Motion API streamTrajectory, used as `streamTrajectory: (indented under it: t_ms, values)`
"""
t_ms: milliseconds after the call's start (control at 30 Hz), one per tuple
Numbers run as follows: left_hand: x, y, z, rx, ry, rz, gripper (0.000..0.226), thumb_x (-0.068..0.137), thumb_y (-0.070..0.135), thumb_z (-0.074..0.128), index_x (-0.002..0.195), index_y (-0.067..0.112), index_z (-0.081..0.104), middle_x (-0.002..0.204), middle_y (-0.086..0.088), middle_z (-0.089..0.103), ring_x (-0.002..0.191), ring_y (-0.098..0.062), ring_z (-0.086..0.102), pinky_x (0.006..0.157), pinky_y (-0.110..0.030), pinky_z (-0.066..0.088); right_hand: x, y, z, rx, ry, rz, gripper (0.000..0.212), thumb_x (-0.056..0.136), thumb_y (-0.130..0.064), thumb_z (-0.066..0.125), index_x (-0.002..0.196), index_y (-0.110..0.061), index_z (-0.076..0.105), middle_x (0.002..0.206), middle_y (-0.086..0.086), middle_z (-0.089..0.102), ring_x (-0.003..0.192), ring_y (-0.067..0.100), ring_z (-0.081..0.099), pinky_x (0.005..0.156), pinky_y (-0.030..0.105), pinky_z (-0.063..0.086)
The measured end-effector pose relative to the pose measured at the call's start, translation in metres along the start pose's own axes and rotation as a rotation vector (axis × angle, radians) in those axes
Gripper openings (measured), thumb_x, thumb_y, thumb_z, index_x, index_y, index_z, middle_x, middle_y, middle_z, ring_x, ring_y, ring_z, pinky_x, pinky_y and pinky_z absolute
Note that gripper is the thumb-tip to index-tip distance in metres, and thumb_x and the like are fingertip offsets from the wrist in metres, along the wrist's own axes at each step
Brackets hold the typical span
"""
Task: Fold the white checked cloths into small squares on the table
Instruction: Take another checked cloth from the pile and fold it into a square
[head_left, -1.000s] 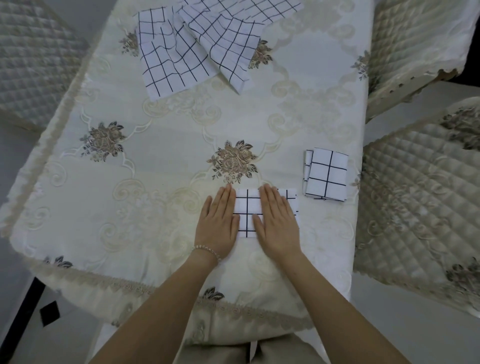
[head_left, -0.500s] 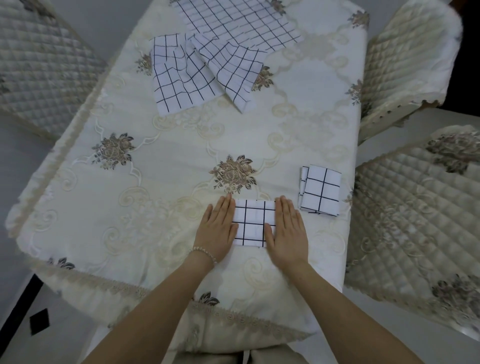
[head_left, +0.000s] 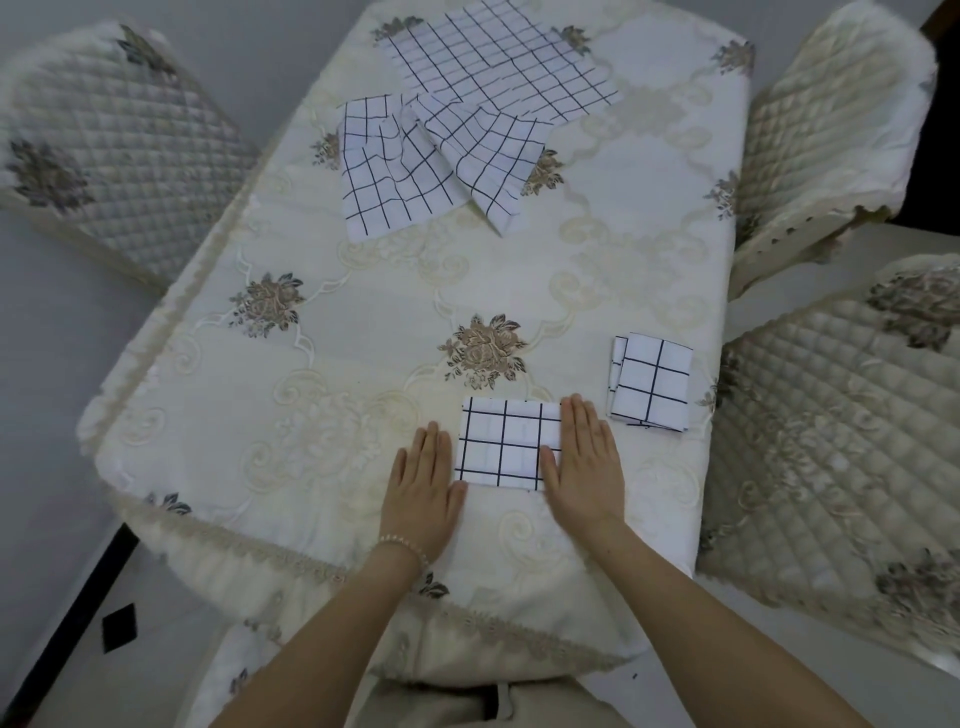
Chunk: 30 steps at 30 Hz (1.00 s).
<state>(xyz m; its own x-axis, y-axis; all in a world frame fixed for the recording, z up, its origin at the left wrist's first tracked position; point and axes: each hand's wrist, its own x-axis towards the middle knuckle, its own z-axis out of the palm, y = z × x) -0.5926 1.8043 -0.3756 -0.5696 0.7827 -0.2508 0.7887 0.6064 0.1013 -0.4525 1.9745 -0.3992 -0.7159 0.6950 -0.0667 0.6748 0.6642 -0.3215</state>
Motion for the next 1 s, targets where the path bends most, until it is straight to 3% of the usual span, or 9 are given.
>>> streamTrajectory:
  t_ms: [67, 133, 200, 367, 467, 533, 633, 733, 1000]
  values:
    - [0.000, 0.006, -0.006, -0.070, 0.009, -0.032, 0.064, 0.092, 0.040, 0.024, 0.141, 0.002, 0.038, 0.149, -0.015, 0.035, 0.137, -0.032, 0.033, 0.113, -0.043, 0.029, 0.000, 0.000, 0.000, 0.003, -0.008, 0.003, 0.066, 0.098, -0.043, 0.020, 0.152, -0.007, 0.015, 0.160, 0.006, 0.014, 0.147, 0.015, 0.006, 0.119, 0.032, 0.001]
    - [0.001, 0.018, -0.016, -0.165, 0.047, -0.075, 0.051, 0.088, 0.034, 0.031, 0.124, 0.004, 0.052, 0.126, -0.015, 0.052, 0.116, -0.033, 0.048, 0.098, -0.041, 0.043, 0.000, 0.000, 0.000, 0.010, -0.010, 0.002, 0.066, 0.098, -0.043, 0.020, 0.152, -0.007, 0.015, 0.160, 0.006, 0.013, 0.148, 0.016, 0.007, 0.119, 0.032, 0.001]
    - [0.004, 0.034, -0.025, -0.237, 0.086, -0.124, 0.034, 0.089, 0.026, 0.043, 0.115, 0.005, 0.053, 0.107, -0.013, 0.053, 0.096, -0.028, 0.046, 0.086, -0.035, 0.041, 0.000, 0.000, -0.001, 0.009, -0.011, -0.003, 0.066, 0.098, -0.043, 0.019, 0.152, -0.007, 0.015, 0.160, 0.006, 0.013, 0.148, 0.016, 0.007, 0.119, 0.032, 0.001]
    - [0.020, 0.055, -0.035, -0.675, 0.023, -0.505, 0.042, 0.084, 0.021, 0.064, 0.115, 0.001, 0.046, 0.111, -0.015, 0.050, 0.101, -0.030, 0.049, 0.086, -0.034, 0.040, 0.001, -0.003, -0.003, 0.012, -0.014, -0.002, 0.068, 0.096, -0.043, 0.017, 0.151, -0.004, 0.018, 0.159, 0.009, 0.015, 0.147, 0.018, 0.009, 0.119, 0.032, 0.000]
    - [0.026, 0.051, -0.042, -0.903, -0.070, -0.658, 0.030, 0.083, 0.018, 0.065, 0.104, 0.004, 0.050, 0.097, -0.008, 0.057, 0.087, -0.023, 0.055, 0.070, -0.028, 0.042, 0.002, -0.005, -0.005, -0.003, -0.049, -0.005, 0.071, 0.093, -0.044, 0.010, 0.152, -0.005, 0.014, 0.160, 0.009, 0.012, 0.147, 0.018, 0.005, 0.118, 0.034, -0.003]
    - [0.024, 0.046, -0.044, -0.967, -0.123, -0.651, 0.015, 0.083, 0.016, 0.065, 0.089, 0.008, 0.054, 0.076, -0.001, 0.054, 0.075, -0.019, 0.052, 0.057, -0.026, 0.037, 0.001, -0.007, -0.011, -0.035, -0.018, -0.003, 0.070, 0.092, -0.042, 0.017, 0.151, -0.004, 0.021, 0.158, 0.011, 0.021, 0.147, 0.022, 0.015, 0.117, 0.040, 0.002]
    - [0.014, 0.041, -0.041, -0.958, -0.127, -0.607, 0.017, 0.081, 0.014, 0.063, 0.072, 0.011, 0.050, 0.066, 0.000, 0.048, 0.065, -0.018, 0.046, 0.054, -0.026, 0.033, -0.011, -0.017, -0.016, -0.036, 0.028, -0.110, 0.064, 0.094, -0.038, 0.028, 0.149, -0.005, 0.029, 0.155, 0.010, 0.028, 0.144, 0.024, 0.024, 0.116, 0.043, 0.011]
    - [0.004, 0.039, -0.040, -0.949, -0.056, -0.597, 0.011, 0.082, 0.013, 0.061, 0.078, 0.007, 0.053, 0.071, -0.003, 0.053, 0.065, -0.019, 0.047, 0.057, -0.027, 0.036, -0.034, -0.030, -0.004, 0.002, -0.037, -0.213, 0.061, 0.099, -0.040, 0.024, 0.151, -0.008, 0.024, 0.157, 0.006, 0.022, 0.146, 0.022, 0.020, 0.116, 0.042, 0.012]
    - [-0.005, 0.056, -0.054, -0.949, 0.077, -0.534, 0.008, 0.082, 0.011, 0.060, 0.087, 0.007, 0.055, 0.078, -0.002, 0.057, 0.066, -0.013, 0.049, 0.058, -0.022, 0.040, -0.048, -0.027, 0.008, 0.006, -0.171, -0.207, 0.062, 0.101, -0.045, 0.011, 0.153, -0.011, 0.017, 0.159, 0.005, 0.017, 0.147, 0.022, 0.015, 0.116, 0.040, 0.009]
